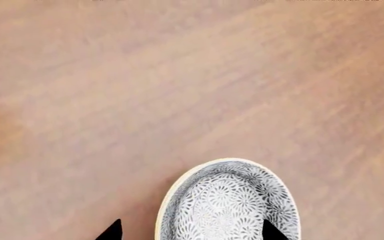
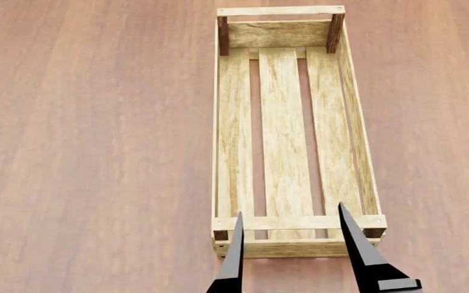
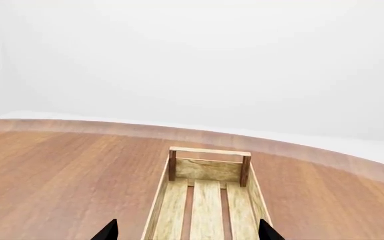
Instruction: Stack the right bowl on the left bowl and place them in the tray.
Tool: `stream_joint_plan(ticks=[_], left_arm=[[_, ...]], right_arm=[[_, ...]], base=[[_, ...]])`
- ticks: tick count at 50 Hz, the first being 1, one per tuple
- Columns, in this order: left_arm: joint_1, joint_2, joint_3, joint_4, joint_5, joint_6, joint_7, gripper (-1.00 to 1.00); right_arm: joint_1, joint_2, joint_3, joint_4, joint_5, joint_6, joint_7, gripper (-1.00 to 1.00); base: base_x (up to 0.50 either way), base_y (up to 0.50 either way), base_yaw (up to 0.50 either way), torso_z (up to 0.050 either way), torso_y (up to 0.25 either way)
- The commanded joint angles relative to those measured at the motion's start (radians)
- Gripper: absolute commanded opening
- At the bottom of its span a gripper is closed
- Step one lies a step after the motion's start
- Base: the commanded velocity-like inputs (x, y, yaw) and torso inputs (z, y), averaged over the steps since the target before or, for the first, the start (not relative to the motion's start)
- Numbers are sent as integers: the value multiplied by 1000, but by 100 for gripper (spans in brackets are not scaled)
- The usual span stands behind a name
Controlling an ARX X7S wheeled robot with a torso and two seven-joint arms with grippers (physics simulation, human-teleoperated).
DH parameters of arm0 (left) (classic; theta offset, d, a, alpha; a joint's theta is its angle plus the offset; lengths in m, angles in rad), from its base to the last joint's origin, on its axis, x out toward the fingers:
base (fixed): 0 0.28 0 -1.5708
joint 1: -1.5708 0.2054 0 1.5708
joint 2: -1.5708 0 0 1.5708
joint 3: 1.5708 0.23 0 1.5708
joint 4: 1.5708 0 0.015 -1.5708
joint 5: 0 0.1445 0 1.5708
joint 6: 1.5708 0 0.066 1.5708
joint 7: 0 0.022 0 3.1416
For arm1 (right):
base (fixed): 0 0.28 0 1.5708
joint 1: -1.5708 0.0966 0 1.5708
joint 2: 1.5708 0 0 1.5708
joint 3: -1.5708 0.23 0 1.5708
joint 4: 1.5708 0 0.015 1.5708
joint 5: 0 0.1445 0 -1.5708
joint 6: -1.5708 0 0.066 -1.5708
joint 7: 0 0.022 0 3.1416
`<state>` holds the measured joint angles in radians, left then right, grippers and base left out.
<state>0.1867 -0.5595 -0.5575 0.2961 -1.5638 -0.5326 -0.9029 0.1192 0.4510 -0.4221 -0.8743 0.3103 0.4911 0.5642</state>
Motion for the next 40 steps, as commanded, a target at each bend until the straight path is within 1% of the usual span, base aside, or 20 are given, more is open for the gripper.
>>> stream_joint_plan(ticks=[1, 6, 7, 8, 9, 11, 13, 14, 15, 16, 17, 18, 19, 20, 24, 27, 28, 29, 34, 40], left_arm=[[-3, 14, -42, -7, -6, 13, 20, 100], [-7, 14, -38, -4, 1, 15, 24, 100], [-7, 6, -29, 15, 55, 26, 74, 100], [-5, 1, -24, 32, 99, 36, 94, 100], [-7, 9, -24, 54, 146, 64, 139, 100], [-10, -15, -2, 57, 116, 32, 166, 100], [-15, -15, 5, 54, 89, 21, 168, 100], [-15, -40, 33, 66, 118, 3, 204, 100], [-17, -41, 36, 66, 118, 1, 201, 100], [-7, -21, 22, 94, 218, 44, 142, 100], [-11, -27, 30, 71, 159, 19, 165, 100], [-18, -16, 27, 65, 138, 25, 190, 100], [-19, -19, 32, 61, 143, 20, 182, 100], [-24, -23, 46, 57, 145, 14, 197, 100], [-32, -6, 48, 28, 149, 28, 222, 100], [-27, -10, 53, 33, 173, 29, 212, 100], [-25, -5, 51, 40, 202, 44, 212, 100], [-21, -15, 54, 38, 202, 31, 187, 100], [-6, -14, 48, 29, 263, 58, 208, 100], [8, -10, 30, 17, 271, 69, 208, 100]], right_arm=[[5, -16, 25, 37, 0, -32, -29, 100], [5, -15, 23, 40, 0, -35, -28, 100], [5, -15, 22, 40, 0, -36, -29, 100], [5, -15, 22, 40, 0, -35, -28, 100], [4, -15, 23, 42, -2, -35, -26, 100], [3, -15, 23, 48, -1, -40, -27, 100], [5, -15, 20, 46, -1, -37, -27, 100], [6, -15, 19, 45, -1, -35, -27, 100], [6, -15, 19, 46, 0, -36, -27, 100], [6, -15, 20, 47, 1, -35, -27, 100], [5, -14, 20, 47, 2, -36, -27, 100], [8, -14, 21, 43, 4, -30, -25, 100], [8, -13, 21, 42, 4, -30, -25, 100], [7, -12, 22, 43, 4, -33, -26, 100], [6, -11, 20, 44, 5, -34, -25, 100], [6, -10, 21, 44, 6, -34, -25, 100], [6, -10, 21, 46, 7, -35, -25, 100], [6, -11, 21, 48, 8, -35, -25, 100], [9, -11, 17, 48, 8, -31, -24, 100], [12, -10, 15, 44, 10, -26, -21, 100]], base=[[0, 0, 0, 0, 0], [0, 0, 0, 0, 0], [0, 0, 0, 0, 0], [0, 0, 0, 0, 0], [0, 0, 0, 0, 0], [0, 0, 0, 0, 0], [0, 0, 0, 0, 0], [0, 0, 0, 0, 0], [0, 0, 0, 0, 0], [0, 0, 0, 0, 0], [0, 0, 0, 0, 0], [0, 0, 0, 0, 0], [0, 0, 0, 0, 0], [0, 0, 0, 0, 0], [0, 0, 0, 0, 0], [0, 0, 0, 0, 0], [0, 0, 0, 0, 0], [0, 0, 0, 0, 0], [0, 0, 0, 0, 0], [0, 0, 0, 0, 0]])
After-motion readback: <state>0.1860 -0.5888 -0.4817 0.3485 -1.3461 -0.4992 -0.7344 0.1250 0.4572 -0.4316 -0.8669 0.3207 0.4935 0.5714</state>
